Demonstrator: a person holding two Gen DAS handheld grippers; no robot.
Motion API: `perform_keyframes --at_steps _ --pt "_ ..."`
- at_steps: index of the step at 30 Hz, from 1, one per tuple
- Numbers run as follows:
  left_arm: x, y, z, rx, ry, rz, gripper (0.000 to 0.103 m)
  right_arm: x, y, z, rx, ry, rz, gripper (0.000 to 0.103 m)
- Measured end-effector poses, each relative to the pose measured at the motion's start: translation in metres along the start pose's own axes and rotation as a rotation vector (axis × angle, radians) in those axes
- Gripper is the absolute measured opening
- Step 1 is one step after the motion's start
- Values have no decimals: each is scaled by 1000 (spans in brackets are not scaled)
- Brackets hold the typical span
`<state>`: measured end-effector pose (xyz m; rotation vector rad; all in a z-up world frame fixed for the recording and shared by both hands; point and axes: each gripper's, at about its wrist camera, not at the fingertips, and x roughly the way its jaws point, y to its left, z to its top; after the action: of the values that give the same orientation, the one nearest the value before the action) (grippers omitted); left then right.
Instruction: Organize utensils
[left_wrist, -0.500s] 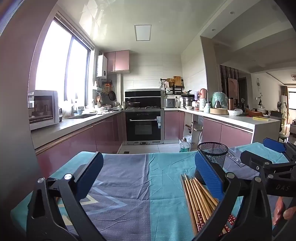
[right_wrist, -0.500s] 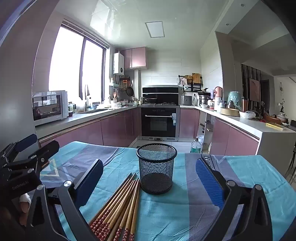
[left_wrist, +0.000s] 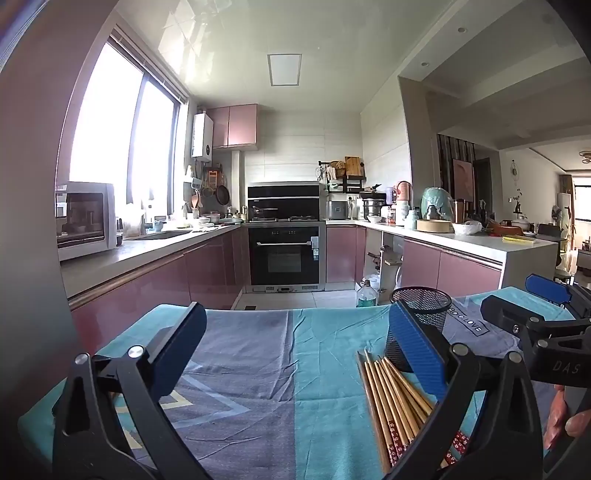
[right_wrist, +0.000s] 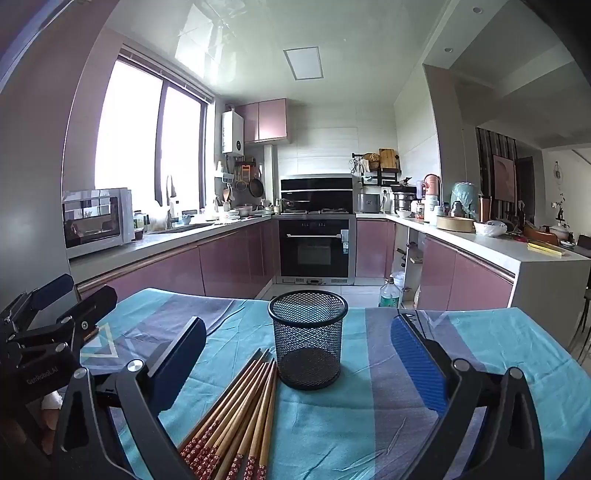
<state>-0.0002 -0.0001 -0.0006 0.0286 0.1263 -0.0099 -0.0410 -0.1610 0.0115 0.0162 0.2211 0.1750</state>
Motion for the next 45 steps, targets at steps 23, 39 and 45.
perform_keyframes --at_steps 23,39,45 --pt "-2 -6 1 -1 -4 -9 97 -9 1 6 -1 -30 -18 97" --pt "-5 -6 2 -3 -9 -12 97 -12 2 7 1 -38 -23 97" --pt "-5 -6 2 -4 -9 -12 97 -12 2 7 1 -39 -24 97"
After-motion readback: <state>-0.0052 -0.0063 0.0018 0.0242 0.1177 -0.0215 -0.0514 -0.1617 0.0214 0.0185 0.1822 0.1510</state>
